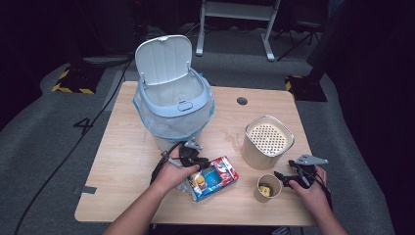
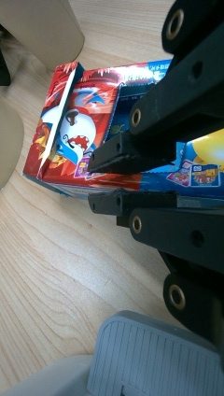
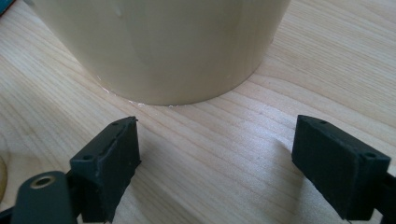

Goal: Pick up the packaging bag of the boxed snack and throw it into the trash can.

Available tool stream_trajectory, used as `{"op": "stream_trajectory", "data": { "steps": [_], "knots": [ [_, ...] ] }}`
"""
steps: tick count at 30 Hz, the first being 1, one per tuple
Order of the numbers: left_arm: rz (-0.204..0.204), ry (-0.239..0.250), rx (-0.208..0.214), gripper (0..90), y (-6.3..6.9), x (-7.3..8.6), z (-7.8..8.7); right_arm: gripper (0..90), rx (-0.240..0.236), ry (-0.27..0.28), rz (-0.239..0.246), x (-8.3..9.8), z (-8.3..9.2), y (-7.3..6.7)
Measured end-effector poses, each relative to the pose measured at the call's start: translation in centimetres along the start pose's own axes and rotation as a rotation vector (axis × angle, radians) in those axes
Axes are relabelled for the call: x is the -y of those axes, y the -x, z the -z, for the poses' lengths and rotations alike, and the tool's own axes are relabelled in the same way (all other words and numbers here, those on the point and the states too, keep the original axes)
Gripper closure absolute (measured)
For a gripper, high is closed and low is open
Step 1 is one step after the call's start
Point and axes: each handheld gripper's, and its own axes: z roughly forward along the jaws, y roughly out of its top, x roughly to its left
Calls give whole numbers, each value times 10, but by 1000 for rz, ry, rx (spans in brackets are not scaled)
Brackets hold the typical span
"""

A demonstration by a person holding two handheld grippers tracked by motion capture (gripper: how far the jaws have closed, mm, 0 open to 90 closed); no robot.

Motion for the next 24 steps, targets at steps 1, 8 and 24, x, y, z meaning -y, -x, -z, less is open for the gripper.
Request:
{"op": "stream_trajectory", "data": {
  "steps": [1, 8, 24],
  "knots": [
    [-4, -1, -5, 792, 1, 0, 0, 149, 0, 0, 0, 0, 0, 0],
    [2, -10, -11, 813, 0, 0, -2, 149, 0, 0, 0, 0, 0, 0],
    [-44, -66, -25, 861, 0, -6, -3, 149, 0, 0, 0, 0, 0, 0]
  ]
}}
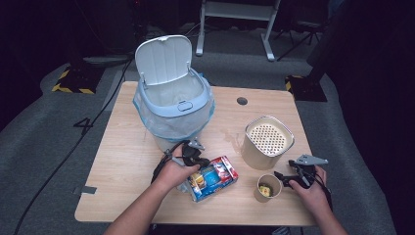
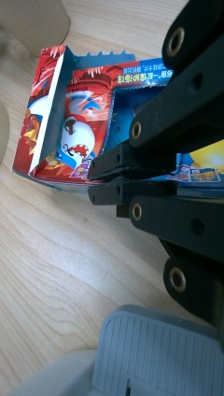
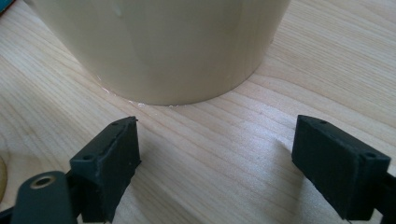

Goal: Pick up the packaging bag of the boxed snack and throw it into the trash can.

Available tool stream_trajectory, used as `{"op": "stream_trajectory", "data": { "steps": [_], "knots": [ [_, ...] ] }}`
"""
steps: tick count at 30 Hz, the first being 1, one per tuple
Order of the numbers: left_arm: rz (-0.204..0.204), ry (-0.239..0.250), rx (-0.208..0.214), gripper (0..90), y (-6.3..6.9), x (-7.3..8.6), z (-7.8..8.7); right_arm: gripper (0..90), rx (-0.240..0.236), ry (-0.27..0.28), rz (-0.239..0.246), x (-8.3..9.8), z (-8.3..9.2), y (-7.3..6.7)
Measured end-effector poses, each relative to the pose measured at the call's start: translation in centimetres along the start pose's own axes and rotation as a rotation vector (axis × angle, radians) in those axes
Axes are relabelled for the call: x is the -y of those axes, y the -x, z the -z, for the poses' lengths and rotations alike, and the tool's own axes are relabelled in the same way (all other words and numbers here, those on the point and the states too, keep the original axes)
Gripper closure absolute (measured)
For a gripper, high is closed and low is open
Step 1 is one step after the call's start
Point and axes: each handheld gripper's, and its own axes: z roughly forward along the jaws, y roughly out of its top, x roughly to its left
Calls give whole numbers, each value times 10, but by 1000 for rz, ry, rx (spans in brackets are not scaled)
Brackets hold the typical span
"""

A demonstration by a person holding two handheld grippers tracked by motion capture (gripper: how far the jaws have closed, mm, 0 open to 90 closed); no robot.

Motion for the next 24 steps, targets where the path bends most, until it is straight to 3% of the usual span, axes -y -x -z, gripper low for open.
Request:
{"op": "stream_trajectory", "data": {
  "steps": [15, 24],
  "knots": [
    [9, -18, 3, 878, -2, -1, -2, 150, 0, 0, 0, 0, 0, 0],
    [-15, -13, -18, 896, -2, -2, 1, 150, 0, 0, 0, 0, 0, 0]
  ]
}}
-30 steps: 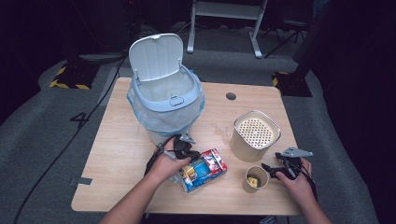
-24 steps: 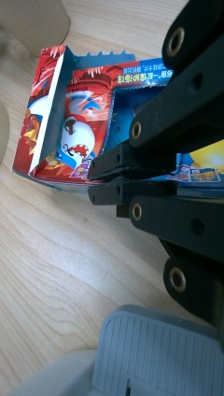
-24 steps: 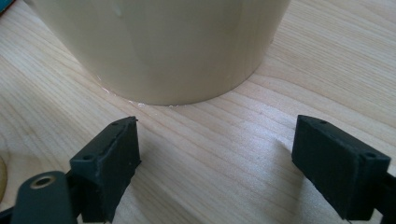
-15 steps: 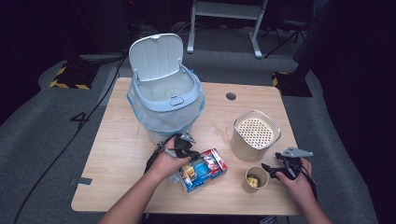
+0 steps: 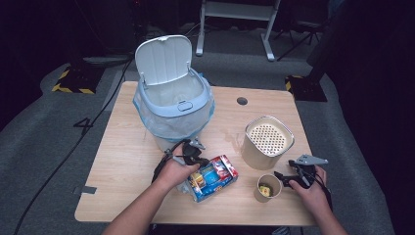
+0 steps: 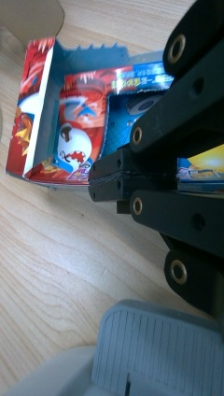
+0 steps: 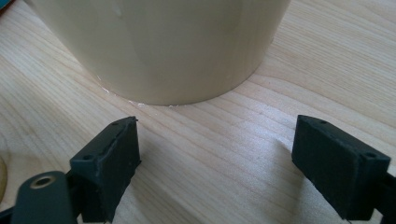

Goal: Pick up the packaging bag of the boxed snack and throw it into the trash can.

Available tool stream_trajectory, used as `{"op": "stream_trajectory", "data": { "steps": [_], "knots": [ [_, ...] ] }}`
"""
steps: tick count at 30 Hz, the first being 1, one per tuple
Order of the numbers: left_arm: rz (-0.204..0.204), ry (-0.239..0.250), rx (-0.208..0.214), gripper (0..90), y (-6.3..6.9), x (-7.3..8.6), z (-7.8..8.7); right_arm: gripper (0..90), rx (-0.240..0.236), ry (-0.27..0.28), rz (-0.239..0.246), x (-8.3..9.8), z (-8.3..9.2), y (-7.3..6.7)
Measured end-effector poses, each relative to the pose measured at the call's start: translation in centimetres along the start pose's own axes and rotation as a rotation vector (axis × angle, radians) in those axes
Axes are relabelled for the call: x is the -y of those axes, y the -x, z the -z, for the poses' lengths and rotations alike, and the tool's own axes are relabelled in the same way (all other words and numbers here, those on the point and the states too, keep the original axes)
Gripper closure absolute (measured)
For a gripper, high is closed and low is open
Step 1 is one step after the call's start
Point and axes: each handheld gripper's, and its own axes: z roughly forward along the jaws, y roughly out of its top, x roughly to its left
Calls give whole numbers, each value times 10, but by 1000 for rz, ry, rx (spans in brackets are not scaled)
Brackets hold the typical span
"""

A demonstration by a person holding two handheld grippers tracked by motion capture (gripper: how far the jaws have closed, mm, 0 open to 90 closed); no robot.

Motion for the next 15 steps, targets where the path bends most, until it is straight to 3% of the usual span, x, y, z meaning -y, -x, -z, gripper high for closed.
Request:
{"op": "stream_trajectory", "data": {
  "steps": [2, 5, 8, 9, 10, 11, 14, 15],
  "knots": [
    [-5, 5, 0, 896, 0, 0, 2, 149, 0, 0, 0, 0, 0, 0],
    [7, 92, 4, 896, 3, -2, 15, 149, 0, 0, 1, 0, 0, 0],
    [-3, 130, -1, 895, 4, -3, 22, 150, 0, 0, 0, 0, 0, 0],
    [5, 172, -3, 896, 6, -3, 30, 149, 0, 0, 0, 0, 0, 0],
    [5, 172, -3, 896, 6, -3, 30, 150, 0, 0, 1, 0, 0, 0],
    [8, 230, -14, 896, 7, -4, 40, 149, 0, 0, 0, 0, 0, 0],
    [4, 263, -16, 896, 9, -6, 48, 149, 0, 0, 0, 0, 0, 0],
    [-6, 305, -19, 895, 11, -10, 57, 149, 0, 0, 1, 0, 0, 0]
  ]
}}
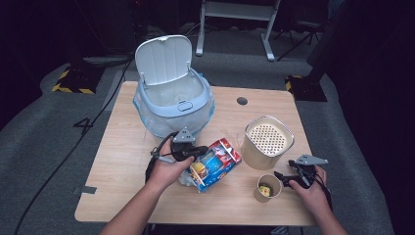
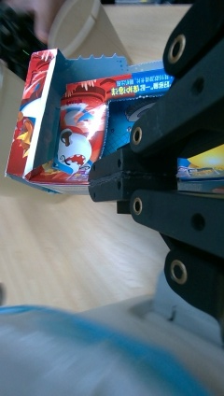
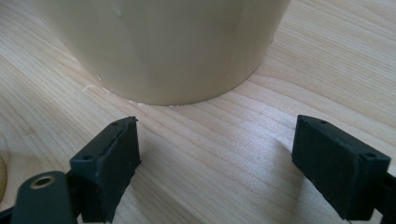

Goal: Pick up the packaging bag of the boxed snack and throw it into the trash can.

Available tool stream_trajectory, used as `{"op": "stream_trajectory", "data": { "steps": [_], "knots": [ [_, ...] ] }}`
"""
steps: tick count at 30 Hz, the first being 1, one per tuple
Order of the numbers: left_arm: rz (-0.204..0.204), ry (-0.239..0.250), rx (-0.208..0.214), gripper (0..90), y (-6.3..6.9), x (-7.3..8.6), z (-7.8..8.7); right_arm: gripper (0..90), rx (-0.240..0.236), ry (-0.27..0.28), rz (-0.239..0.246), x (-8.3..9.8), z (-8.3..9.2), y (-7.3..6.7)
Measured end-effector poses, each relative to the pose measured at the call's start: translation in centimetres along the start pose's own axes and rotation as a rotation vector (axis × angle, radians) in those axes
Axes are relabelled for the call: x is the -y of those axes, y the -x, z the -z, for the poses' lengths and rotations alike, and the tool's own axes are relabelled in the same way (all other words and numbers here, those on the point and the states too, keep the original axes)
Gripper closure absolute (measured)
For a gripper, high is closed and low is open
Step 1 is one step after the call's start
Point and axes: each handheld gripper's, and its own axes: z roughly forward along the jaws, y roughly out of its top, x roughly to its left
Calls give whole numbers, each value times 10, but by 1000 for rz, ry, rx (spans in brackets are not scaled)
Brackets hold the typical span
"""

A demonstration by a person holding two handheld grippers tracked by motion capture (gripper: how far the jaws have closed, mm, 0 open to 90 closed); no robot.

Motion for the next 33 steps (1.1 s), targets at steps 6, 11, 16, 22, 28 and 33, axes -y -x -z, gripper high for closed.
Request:
{"op": "stream_trajectory", "data": {
  "steps": [6, 11, 16, 22, 28, 33],
  "knots": [
    [-20, 141, -7, 895, 4, -22, 23, 149, 0, 0, 0, 0, 0, 0],
    [-37, 193, -30, 895, 7, -36, 35, 149, 0, 0, 0, 0, 0, 0],
    [-56, 257, -41, 895, 8, -50, 48, 149, 0, -1, 0, 0, 0, 0],
    [-90, 324, -58, 895, 12, -75, 67, 149, -1, 0, 1, 0, 0, 0],
    [-109, 347, -73, 895, 11, -93, 79, 149, -1, 0, 1, 0, 0, 0],
    [-119, 376, -83, 895, 6, -110, 90, 149, -1, 0, 1, 0, 0, 0]
  ]
}}
